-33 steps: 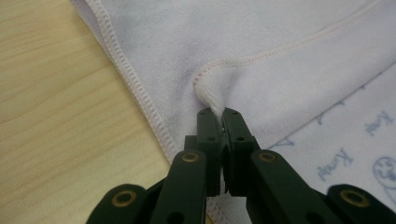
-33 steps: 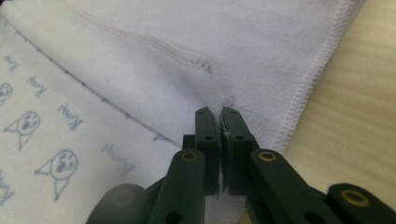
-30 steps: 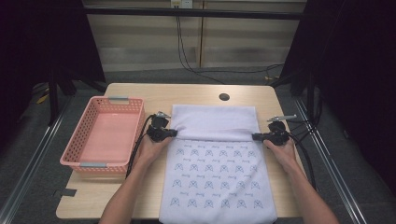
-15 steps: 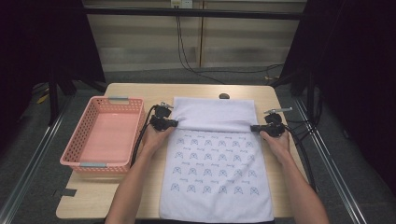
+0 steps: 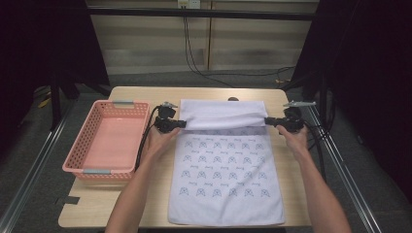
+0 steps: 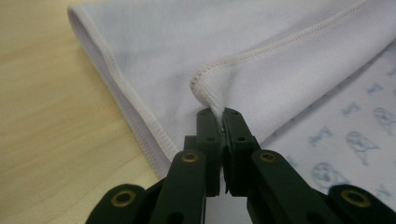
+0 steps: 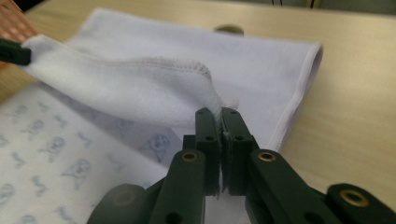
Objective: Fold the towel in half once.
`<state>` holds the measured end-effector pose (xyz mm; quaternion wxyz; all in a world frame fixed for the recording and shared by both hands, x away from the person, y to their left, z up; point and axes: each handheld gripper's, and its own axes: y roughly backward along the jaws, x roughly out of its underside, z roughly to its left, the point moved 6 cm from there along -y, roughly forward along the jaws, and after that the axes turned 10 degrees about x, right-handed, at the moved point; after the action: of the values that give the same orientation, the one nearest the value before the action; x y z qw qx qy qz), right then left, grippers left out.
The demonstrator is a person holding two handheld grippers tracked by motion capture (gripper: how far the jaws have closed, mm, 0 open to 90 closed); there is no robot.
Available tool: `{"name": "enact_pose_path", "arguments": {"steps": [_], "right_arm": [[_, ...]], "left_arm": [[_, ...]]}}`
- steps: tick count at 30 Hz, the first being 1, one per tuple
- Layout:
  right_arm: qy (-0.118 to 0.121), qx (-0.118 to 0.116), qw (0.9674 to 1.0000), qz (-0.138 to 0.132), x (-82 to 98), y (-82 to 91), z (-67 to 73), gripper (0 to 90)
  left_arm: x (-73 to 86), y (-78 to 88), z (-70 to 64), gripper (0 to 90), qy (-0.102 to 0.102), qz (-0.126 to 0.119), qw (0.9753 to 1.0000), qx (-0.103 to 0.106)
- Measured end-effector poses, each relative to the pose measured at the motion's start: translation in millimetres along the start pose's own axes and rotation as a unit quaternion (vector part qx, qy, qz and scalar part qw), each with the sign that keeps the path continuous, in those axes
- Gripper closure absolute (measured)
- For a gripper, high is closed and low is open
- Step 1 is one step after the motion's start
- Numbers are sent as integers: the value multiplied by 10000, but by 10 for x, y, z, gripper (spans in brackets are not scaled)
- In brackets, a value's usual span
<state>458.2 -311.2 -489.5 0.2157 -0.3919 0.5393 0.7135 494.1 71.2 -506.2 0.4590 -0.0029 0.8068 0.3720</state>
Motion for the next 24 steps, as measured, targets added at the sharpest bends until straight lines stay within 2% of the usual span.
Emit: {"name": "enact_pose_path", "arguments": {"steps": [4,6,7,8,10,13,15,16,21,23,24], "right_arm": [[-1,-65,9992,-393,-196,292,1,876],[-27,-105,9988,-487,-232,407,11,876],[-60,-134,9985,-523,-237,456,16,876],[-54,-151,9983,-554,-240,501,20,876],[-40,-196,9979,-621,-245,602,48,876],[102,-313,9970,-701,-242,764,128,876],[167,-396,9964,-728,-239,881,188,876],[200,-431,9960,-753,-238,939,214,876],[296,-606,9938,-885,-224,1204,332,876],[391,-645,9927,-944,-224,1321,394,876],[404,-641,9925,-963,-228,1388,423,876]], "left_arm": [[-161,226,-210,870,-202,-280,9994,64],[-227,359,-317,870,-344,-500,9980,173],[-235,423,-355,869,-376,-562,9975,205],[-235,488,-398,870,-378,-616,9969,321],[-235,580,-462,869,-458,-680,9962,296],[-251,770,-558,870,-542,-885,9938,400],[-271,892,-619,870,-501,-1042,9919,516],[-280,950,-653,870,-543,-1103,9909,555],[-308,1187,-788,870,-630,-1320,9873,626],[-324,1291,-842,870,-546,-1482,9837,856],[-325,1334,-863,871,-585,-1505,9833,839]]}}
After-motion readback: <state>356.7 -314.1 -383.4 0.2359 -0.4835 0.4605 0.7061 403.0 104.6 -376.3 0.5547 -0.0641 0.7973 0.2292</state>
